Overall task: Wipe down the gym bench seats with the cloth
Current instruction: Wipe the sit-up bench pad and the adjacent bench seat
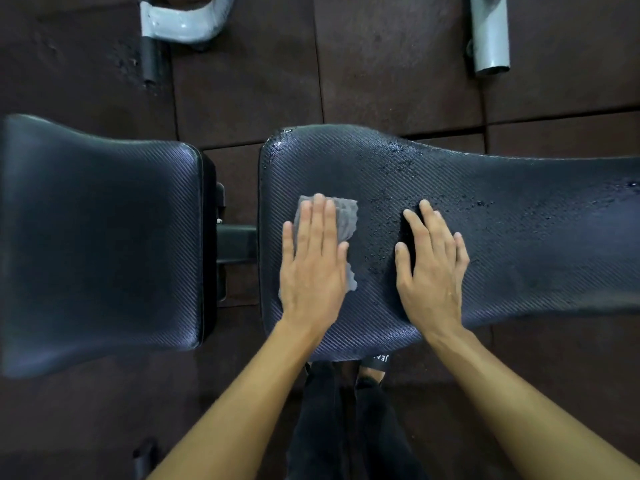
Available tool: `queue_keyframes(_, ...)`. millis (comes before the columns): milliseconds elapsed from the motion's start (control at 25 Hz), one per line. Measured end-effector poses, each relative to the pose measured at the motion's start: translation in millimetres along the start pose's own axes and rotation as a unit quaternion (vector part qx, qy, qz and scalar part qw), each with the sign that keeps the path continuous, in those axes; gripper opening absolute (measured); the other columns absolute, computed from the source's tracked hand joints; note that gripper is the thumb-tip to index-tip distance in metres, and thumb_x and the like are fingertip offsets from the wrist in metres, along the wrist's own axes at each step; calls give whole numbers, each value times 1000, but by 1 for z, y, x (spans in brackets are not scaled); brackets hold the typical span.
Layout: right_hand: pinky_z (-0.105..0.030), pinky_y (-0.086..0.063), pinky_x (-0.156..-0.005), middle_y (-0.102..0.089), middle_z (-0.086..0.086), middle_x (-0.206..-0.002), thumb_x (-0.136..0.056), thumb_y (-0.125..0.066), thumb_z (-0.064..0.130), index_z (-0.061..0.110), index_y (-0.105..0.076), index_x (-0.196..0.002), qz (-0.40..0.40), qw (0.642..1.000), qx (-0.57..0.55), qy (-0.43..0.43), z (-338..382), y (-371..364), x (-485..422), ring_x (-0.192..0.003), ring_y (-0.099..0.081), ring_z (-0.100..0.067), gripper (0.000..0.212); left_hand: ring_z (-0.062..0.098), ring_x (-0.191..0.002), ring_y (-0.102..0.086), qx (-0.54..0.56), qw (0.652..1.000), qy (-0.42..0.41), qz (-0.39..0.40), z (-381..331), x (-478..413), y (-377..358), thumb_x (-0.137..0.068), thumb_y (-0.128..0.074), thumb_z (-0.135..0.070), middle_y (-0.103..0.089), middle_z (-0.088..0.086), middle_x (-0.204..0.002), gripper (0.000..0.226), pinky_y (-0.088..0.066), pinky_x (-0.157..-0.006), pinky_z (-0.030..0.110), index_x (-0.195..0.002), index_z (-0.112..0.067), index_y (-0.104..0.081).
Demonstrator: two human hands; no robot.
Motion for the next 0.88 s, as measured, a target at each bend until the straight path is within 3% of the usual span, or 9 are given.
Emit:
queue_keyframes(200,-38,-4,-122,-23,9,-164,-102,-46,27,26,-36,-151,-5,1000,4,-6,-2,-2,0,-151,-18,-10,49,25,-152,-6,17,988,143,-47,44,-70,11,-106,-19,-32,-9,10,-165,57,-11,-124,45,-156,-6,-11)
queue_keyframes(400,-39,-5,-122,-22,10,-164,-102,-41,31,28,-34,-151,-4,1000,13,1,-2,-4,0,-151,-17,-8,50,23,-153,-5,73,995,65,-34,-3,-147,17,-106,-17,-30,-12,8,-165,54,-4,-124,43,-156,-9,-13)
queue_keyframes(560,-38,-5,-122,-21,11,-164,-102,-39,33,28,-34,-152,1,1000,11,0,-1,-4,0,-151,-15,-7,50,23,-153,-4,52,998,-38,-27,-37,-87,11,-107,-18,-28,-9,8,-165,54,-9,-124,44,-157,-8,-11)
queue_keyframes(680,-38,-5,-122,-22,10,-164,-101,-38,33,27,-35,-151,-6,1000,14,1,-2,-4,1,-151,-17,-8,50,22,-153,-4,32,999,7,-18,7,-61,11,-107,-18,-31,-7,8,-165,55,-9,-124,45,-157,-8,-9)
queue_keyframes(880,-37,-5,-121,-22,11,-164,-101,-40,31,28,-36,-150,-5,1000,10,-8,-2,-5,0,-151,-16,-8,49,23,-152,-7,59,993,88,-43,29,-126,21,-106,-19,-29,-13,8,-164,55,-6,-124,44,-156,-7,-16)
Point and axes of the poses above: each hand's wrist, its own x-axis away from the middle knuckle, its own y-axis out of the back of the hand, z = x × y, the point moved 5 cm from there along -x, towards the middle knuckle
